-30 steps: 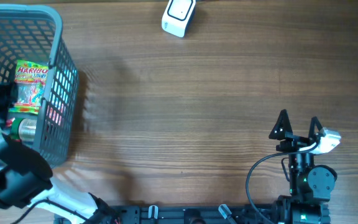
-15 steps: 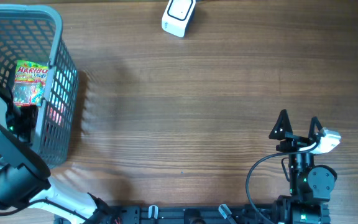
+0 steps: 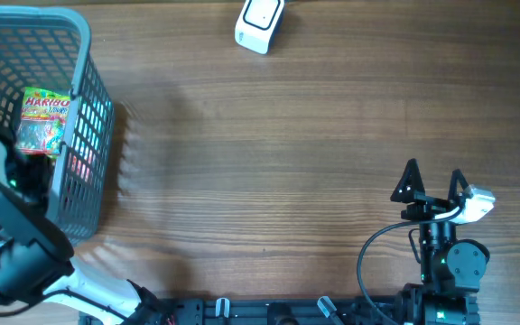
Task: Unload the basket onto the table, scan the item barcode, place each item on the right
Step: 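Lift the bottle out and carry it toward the scanner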
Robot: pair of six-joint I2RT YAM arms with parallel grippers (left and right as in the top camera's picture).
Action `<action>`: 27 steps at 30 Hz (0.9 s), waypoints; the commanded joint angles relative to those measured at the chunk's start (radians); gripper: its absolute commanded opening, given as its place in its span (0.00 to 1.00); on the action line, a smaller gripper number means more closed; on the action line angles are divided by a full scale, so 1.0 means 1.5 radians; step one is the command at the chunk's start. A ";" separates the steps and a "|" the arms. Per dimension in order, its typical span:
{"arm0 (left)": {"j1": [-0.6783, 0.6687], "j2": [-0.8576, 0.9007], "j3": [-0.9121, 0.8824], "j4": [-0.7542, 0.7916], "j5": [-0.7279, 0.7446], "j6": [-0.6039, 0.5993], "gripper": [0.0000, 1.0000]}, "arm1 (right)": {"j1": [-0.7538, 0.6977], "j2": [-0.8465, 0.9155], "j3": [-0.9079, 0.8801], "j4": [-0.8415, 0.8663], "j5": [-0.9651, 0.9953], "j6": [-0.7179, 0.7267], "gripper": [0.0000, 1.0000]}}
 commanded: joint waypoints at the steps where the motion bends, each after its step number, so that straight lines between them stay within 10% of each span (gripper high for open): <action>1: 0.003 -0.089 0.175 -0.070 0.009 0.001 0.56 | 0.002 -0.005 -0.001 0.003 0.009 -0.007 1.00; 7: -0.042 -0.206 0.487 -0.152 0.165 0.034 0.57 | 0.002 -0.005 -0.001 0.003 0.009 -0.007 1.00; 11: -0.254 -0.258 0.516 -0.122 0.216 0.035 0.57 | 0.002 -0.005 -0.001 0.003 0.009 -0.007 1.00; 19: -0.773 -0.085 0.418 -0.184 -0.308 -0.093 0.54 | 0.002 -0.005 -0.001 0.003 0.009 -0.007 1.00; 27: -0.927 0.067 0.204 -0.105 -0.549 -0.452 0.54 | 0.002 -0.005 -0.001 0.003 0.009 -0.007 1.00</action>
